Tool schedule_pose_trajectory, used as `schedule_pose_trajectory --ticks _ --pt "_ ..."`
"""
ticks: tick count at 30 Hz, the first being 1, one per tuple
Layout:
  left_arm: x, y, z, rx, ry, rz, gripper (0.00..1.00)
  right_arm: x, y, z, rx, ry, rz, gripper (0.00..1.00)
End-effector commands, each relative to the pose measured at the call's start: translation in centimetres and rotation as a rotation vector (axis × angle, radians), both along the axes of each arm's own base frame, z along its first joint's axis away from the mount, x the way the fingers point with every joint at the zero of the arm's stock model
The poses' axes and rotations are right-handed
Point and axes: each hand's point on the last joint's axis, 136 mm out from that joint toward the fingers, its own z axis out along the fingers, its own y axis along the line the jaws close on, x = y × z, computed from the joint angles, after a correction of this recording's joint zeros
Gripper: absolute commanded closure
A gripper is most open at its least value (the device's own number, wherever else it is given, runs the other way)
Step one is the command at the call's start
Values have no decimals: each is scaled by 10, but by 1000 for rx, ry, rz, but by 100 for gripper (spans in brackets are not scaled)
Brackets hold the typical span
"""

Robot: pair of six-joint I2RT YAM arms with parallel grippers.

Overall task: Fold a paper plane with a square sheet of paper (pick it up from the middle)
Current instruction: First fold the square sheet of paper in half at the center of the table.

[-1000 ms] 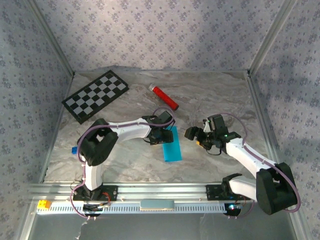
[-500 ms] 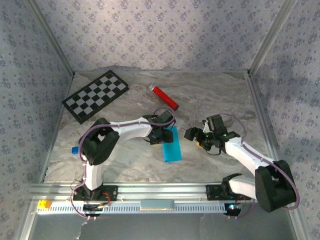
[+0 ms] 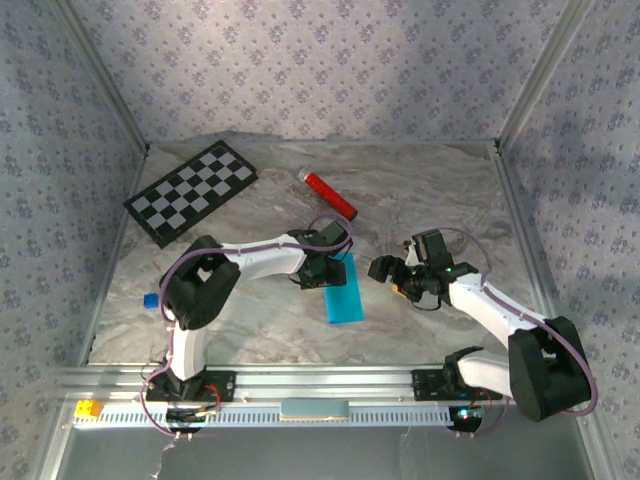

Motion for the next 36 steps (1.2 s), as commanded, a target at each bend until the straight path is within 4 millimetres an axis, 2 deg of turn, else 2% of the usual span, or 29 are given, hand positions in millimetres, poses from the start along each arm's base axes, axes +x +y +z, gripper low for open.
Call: schedule_pose_trajectory --ticks 1,18,31,36 --pt "-13 13 -47 80 66 -23 30 1 1 3 -16 -9 20 14" --pt "-12 12 -50 93 64 -22 27 1 2 1 -19 -7 23 14" --pt "-13 19 -50 113 59 -14 34 1 6 3 -12 -11 39 16" --pt "-13 17 -50 106 60 -14 31 0 6 2 -14 -9 40 16"
